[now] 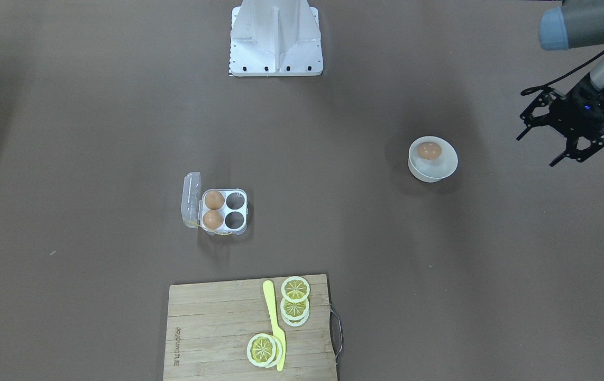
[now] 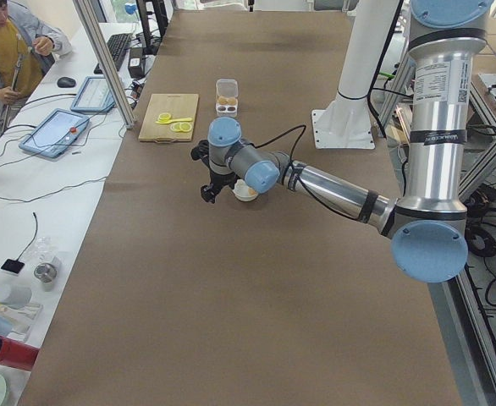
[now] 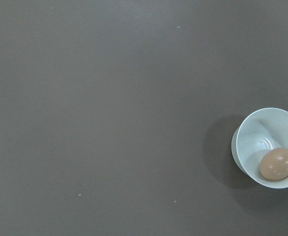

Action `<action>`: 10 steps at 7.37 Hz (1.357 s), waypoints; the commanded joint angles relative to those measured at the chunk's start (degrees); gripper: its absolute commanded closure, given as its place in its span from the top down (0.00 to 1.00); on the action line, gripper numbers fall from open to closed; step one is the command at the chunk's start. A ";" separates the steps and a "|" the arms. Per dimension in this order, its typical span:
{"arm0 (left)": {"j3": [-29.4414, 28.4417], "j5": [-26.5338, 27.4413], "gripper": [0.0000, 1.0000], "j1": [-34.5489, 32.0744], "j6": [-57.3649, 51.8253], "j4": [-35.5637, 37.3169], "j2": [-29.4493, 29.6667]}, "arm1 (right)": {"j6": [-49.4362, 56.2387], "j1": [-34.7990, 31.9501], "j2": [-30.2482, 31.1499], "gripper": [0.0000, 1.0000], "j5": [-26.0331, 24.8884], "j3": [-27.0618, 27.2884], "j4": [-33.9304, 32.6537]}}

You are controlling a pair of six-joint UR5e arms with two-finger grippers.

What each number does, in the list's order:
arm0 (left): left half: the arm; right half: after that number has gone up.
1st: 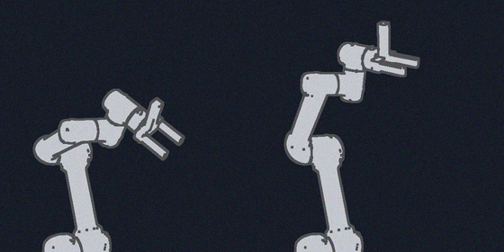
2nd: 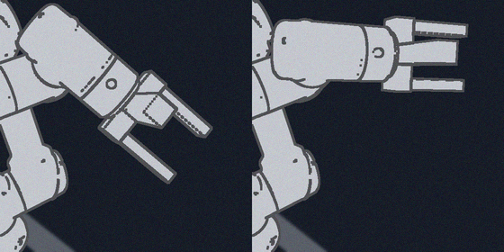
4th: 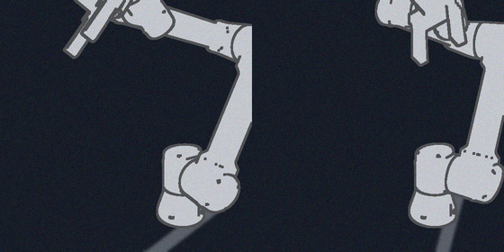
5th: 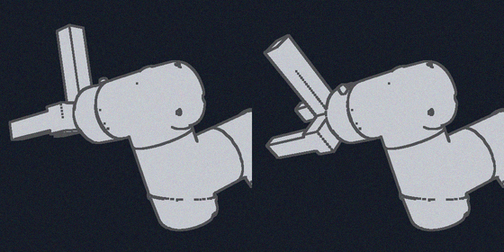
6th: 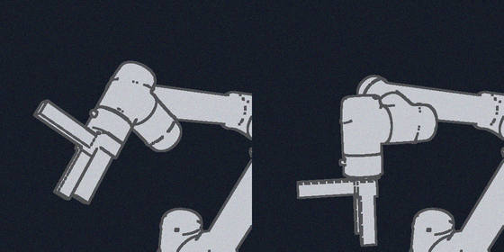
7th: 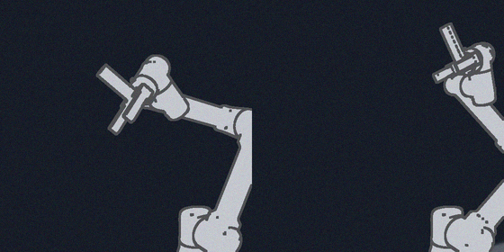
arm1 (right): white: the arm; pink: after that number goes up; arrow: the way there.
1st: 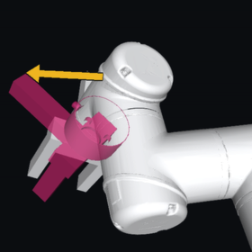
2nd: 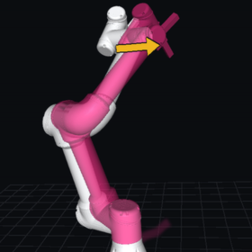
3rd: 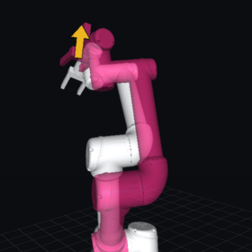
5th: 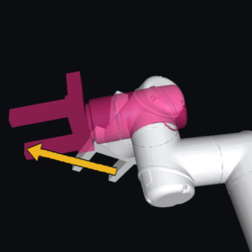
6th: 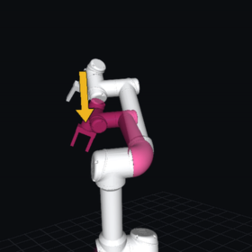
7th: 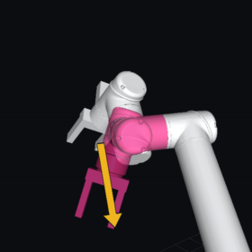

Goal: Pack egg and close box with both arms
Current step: 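Move the left gripper down over the brown egg in the white bowl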

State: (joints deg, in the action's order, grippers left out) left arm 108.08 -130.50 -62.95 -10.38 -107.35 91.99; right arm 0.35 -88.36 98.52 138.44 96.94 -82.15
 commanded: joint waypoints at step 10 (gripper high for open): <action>-4.28 7.79 0.76 20.75 1.58 -1.63 5.74 | -0.18 0.03 0.00 1.00 1.75 -0.35 -0.12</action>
State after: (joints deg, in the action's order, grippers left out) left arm 103.97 -123.43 -43.63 -10.47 -108.86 97.73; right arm 0.18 -88.33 98.52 140.18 96.59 -82.27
